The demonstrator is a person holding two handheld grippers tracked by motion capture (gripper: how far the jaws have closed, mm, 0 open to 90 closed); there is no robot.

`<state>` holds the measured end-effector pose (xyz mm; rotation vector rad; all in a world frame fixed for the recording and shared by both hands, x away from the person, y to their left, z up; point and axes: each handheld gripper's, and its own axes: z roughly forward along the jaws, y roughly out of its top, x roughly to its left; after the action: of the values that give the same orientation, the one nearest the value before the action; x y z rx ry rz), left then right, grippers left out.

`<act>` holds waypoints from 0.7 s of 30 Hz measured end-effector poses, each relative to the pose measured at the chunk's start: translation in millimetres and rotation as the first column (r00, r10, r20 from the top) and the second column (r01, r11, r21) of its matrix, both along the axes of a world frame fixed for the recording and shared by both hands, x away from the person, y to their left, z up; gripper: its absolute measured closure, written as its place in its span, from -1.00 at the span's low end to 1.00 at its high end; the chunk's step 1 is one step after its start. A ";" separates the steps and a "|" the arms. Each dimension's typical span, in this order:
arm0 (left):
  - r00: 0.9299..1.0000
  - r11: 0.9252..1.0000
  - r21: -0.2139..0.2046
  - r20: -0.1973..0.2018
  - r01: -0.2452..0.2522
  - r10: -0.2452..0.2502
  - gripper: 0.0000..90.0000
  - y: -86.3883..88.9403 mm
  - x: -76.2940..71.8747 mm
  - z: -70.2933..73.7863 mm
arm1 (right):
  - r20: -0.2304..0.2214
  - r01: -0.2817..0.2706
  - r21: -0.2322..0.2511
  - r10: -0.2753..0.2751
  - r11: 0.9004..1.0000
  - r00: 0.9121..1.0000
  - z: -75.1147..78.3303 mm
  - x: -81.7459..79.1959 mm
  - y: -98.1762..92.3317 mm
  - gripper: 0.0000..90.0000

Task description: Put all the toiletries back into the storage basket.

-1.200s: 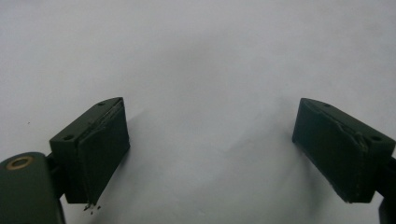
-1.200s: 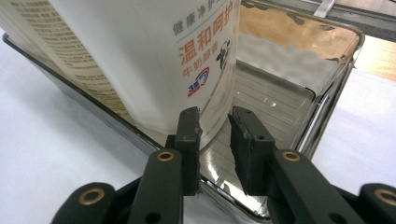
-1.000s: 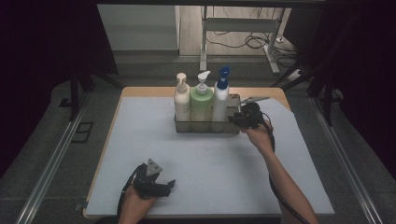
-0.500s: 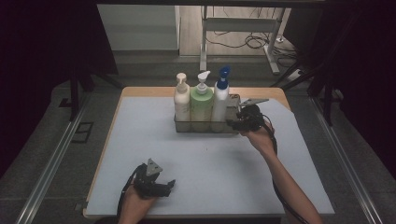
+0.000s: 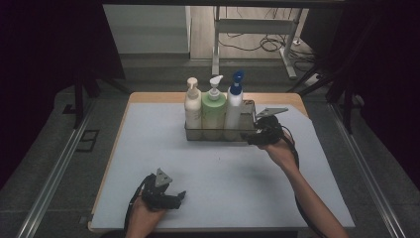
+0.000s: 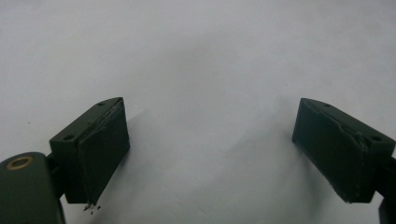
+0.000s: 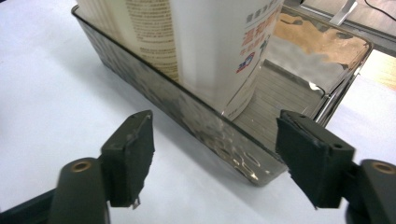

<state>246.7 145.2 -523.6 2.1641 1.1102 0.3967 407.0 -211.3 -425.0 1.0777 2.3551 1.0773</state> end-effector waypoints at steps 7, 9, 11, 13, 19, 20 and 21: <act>1.000 1.000 0.000 0.000 0.000 0.000 -0.77 0.0 0.0 0.0 | 0.003 -0.022 -0.005 0.022 1.000 1.000 2.1 -14.4 -2.3 -0.47; 1.000 1.000 0.000 0.000 0.000 0.000 -0.77 0.0 0.0 0.0 | 0.004 -0.029 -0.007 0.029 1.000 1.000 2.3 -17.6 -3.5 -0.49; 1.000 1.000 0.000 0.000 0.000 0.000 -0.77 0.0 0.0 0.0 | 0.006 -0.032 -0.007 0.032 0.999 0.999 2.5 -21.6 -5.1 -0.53; 1.000 1.000 0.000 0.000 0.000 0.000 -0.77 0.0 0.0 0.0 | 0.002 -0.039 -0.011 0.039 0.999 0.999 2.0 -25.9 -7.0 -0.54; 1.000 1.000 0.000 0.000 0.000 0.000 -0.77 0.0 0.0 0.0 | 0.000 -0.056 -0.042 0.056 0.998 0.998 -1.0 -37.9 -10.6 -0.64; 1.000 1.000 0.000 0.000 0.000 0.000 -0.77 0.0 0.0 0.0 | -0.007 -0.064 -0.048 0.063 0.997 0.998 -1.4 -39.5 -11.5 -0.67; 1.000 1.000 0.000 0.000 0.000 0.000 -0.77 0.0 0.0 0.0 | -0.008 -0.068 -0.058 0.067 0.996 0.998 -2.2 -41.9 -12.2 -0.68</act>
<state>246.7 145.2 -523.6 2.1638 1.1104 0.3966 365.1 -223.5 -427.2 0.9886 2.4278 1.0229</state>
